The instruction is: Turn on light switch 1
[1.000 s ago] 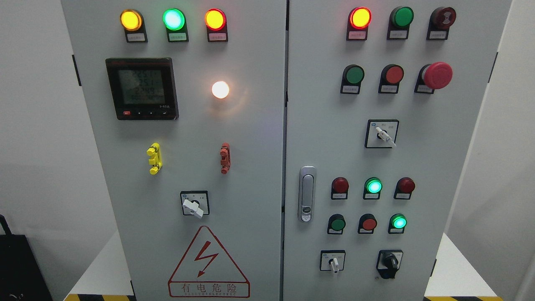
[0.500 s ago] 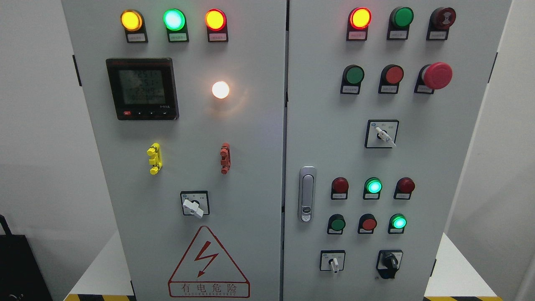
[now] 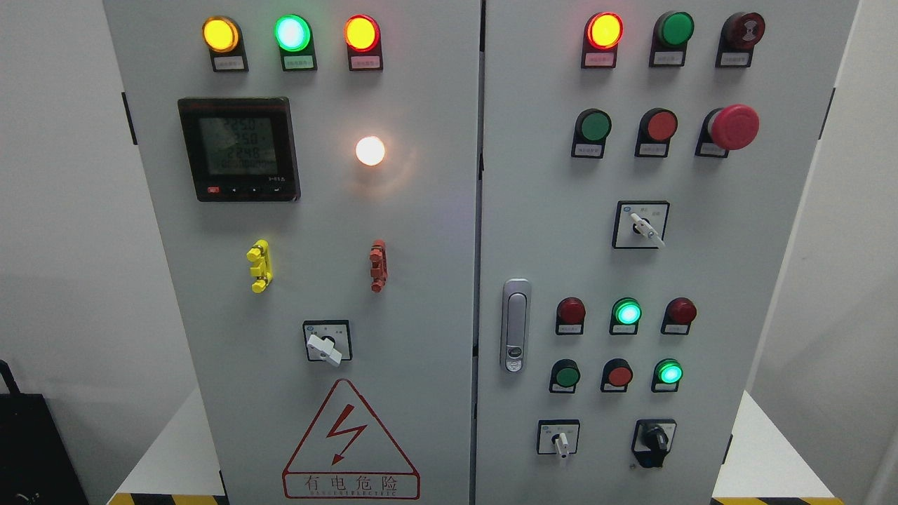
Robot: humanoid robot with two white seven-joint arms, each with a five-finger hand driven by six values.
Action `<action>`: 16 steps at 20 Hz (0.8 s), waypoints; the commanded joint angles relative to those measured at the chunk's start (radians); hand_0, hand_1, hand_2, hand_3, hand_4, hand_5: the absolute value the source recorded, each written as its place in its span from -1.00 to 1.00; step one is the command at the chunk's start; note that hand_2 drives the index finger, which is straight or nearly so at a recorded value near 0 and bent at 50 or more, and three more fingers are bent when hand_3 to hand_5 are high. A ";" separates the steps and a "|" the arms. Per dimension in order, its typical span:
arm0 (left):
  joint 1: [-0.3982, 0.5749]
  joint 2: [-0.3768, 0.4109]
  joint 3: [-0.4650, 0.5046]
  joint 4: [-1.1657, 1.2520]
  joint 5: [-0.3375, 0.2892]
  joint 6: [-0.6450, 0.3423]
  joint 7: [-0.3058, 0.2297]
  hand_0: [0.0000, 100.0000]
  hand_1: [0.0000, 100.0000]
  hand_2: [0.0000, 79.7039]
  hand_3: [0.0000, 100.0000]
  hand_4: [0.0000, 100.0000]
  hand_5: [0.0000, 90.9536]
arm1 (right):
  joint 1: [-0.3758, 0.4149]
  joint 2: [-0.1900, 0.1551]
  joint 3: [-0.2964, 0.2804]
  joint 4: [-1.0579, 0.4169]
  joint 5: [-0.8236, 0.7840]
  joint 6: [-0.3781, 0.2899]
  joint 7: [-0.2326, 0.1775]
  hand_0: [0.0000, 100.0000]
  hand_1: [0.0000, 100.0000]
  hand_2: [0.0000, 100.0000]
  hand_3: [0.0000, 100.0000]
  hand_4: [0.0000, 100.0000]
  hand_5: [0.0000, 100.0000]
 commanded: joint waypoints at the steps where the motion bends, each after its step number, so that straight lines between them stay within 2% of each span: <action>1: -0.054 -0.020 0.002 0.137 0.000 0.081 -0.001 -0.13 -0.96 -1.00 -1.00 -1.00 -1.00 | 0.000 0.000 0.000 0.000 0.000 0.000 0.001 -1.00 -1.00 -1.00 -1.00 -1.00 -1.00; 16: -0.068 -0.032 0.004 0.139 0.004 0.090 -0.004 -0.18 -1.00 -1.00 -1.00 -1.00 -1.00 | 0.000 0.000 -0.001 0.000 0.000 0.000 0.001 -1.00 -1.00 -1.00 -1.00 -1.00 -1.00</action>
